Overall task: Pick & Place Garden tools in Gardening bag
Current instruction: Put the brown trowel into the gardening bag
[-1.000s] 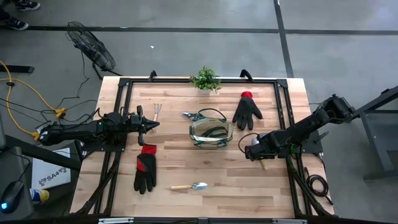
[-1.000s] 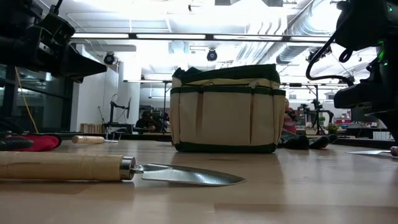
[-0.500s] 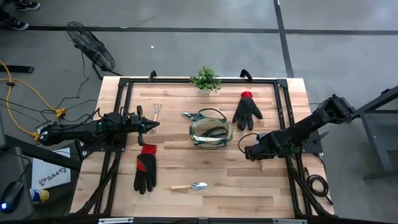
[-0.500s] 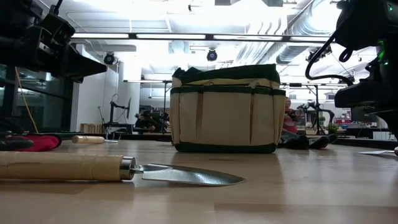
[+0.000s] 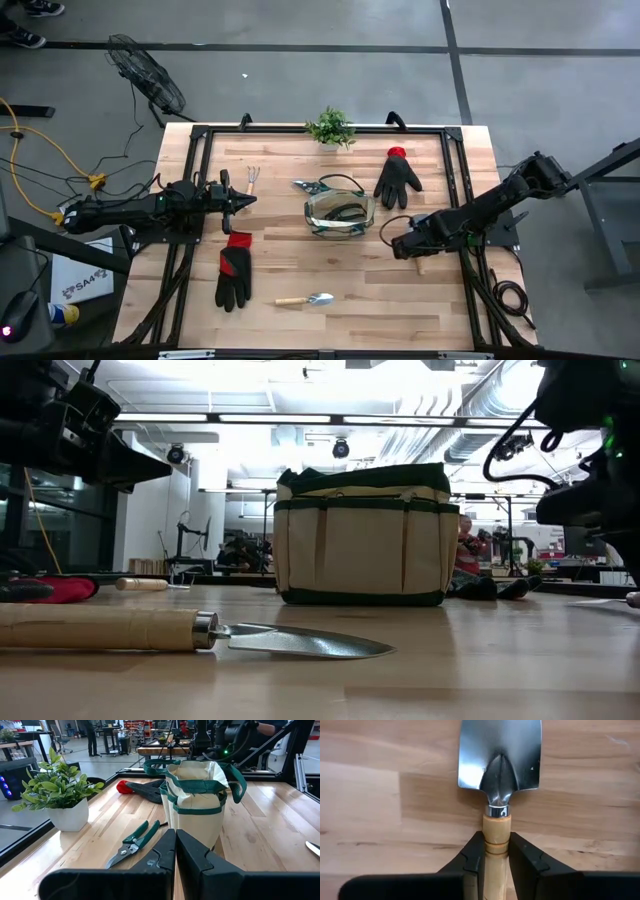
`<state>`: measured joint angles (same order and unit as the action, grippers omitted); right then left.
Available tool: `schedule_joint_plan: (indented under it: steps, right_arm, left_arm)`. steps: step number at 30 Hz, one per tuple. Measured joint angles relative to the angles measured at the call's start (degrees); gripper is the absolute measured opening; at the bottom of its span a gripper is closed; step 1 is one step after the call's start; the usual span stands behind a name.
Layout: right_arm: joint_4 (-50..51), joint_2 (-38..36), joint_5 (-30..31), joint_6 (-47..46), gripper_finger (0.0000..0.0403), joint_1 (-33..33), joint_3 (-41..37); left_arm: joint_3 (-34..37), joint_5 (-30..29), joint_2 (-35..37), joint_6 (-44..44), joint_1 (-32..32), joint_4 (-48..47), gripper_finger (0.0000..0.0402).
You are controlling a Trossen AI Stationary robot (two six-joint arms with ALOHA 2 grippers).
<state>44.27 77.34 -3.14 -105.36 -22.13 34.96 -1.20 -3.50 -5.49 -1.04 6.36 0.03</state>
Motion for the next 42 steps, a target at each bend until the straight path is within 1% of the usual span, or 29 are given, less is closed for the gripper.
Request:
schedule_joint_plan:
  steps: [8, 13, 16, 28, 42]
  right_arm:
    - [0.31, -0.81, -0.02, 2.50, 0.0052, 0.00, 1.57]
    - [0.51, -3.34, -0.22, 4.10, 0.0051, 0.00, 1.62]
    - [0.54, -5.52, 0.64, 4.50, 0.0051, 0.00, 1.62]
    - [0.09, -13.98, 13.40, 6.75, 0.0051, 0.00, 1.62]
    - [-3.53, -19.18, 27.14, 12.65, 0.0051, 0.00, 1.64]
  left_arm:
    - [-0.01, 0.01, -0.01, 0.00, 0.00, 0.00, 0.0010]
    - [0.01, 0.01, -0.01, 0.01, 0.01, 0.00, 0.0010]
    - [0.01, 0.01, 0.02, 0.02, -0.01, 0.00, 0.0010]
    - [-0.01, 0.01, 0.00, 0.00, 0.01, 0.00, 0.0010]
    - [-0.01, 0.01, -0.01, 0.00, 0.00, 0.00, 0.0010]
